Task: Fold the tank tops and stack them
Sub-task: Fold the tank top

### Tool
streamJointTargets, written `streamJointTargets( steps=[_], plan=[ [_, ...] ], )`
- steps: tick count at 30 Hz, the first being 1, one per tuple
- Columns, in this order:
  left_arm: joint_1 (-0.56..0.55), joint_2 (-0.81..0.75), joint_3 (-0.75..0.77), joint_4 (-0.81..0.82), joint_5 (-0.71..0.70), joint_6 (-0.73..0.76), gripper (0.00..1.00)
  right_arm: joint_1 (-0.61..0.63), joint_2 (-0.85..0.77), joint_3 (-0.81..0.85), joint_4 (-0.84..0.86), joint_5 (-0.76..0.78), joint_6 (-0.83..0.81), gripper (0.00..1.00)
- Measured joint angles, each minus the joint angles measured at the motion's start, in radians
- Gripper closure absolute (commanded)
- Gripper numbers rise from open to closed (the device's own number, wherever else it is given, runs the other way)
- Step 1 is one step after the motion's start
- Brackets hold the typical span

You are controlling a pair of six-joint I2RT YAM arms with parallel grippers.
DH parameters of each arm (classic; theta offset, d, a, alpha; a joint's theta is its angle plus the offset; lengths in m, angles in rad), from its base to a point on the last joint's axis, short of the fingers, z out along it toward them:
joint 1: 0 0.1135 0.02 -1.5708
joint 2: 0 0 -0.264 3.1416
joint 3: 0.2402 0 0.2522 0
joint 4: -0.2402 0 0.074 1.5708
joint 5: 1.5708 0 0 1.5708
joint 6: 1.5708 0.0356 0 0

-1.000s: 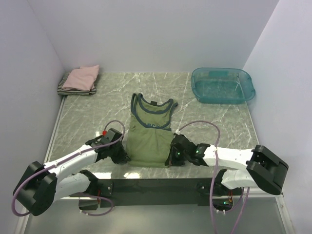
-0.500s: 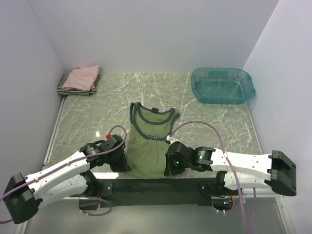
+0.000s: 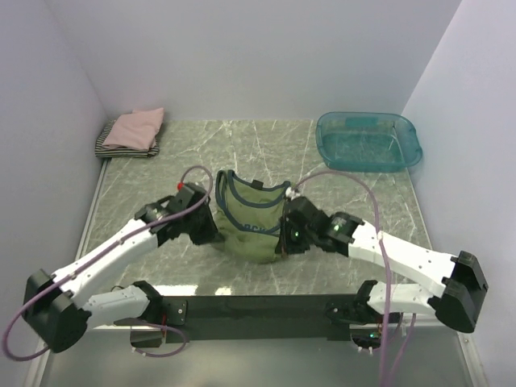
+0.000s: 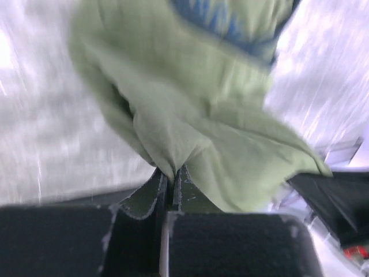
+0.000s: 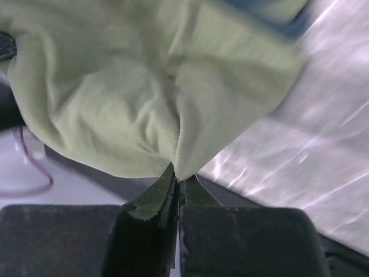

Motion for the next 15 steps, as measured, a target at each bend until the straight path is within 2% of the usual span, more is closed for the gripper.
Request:
streamJointTargets(
  steps=[6,15],
  plan=[
    [0.184,0.161,0.094,0.134,0.031,0.086,0.99,-0.197,0.113,0.127,0.005,-0.012,-0.115,1.00],
    [0.294,0.427,0.267,0.326,0.079,0.119,0.99,-0.385,0.365,0.293,0.064,-0.092,-0.233,1.00]
  ],
)
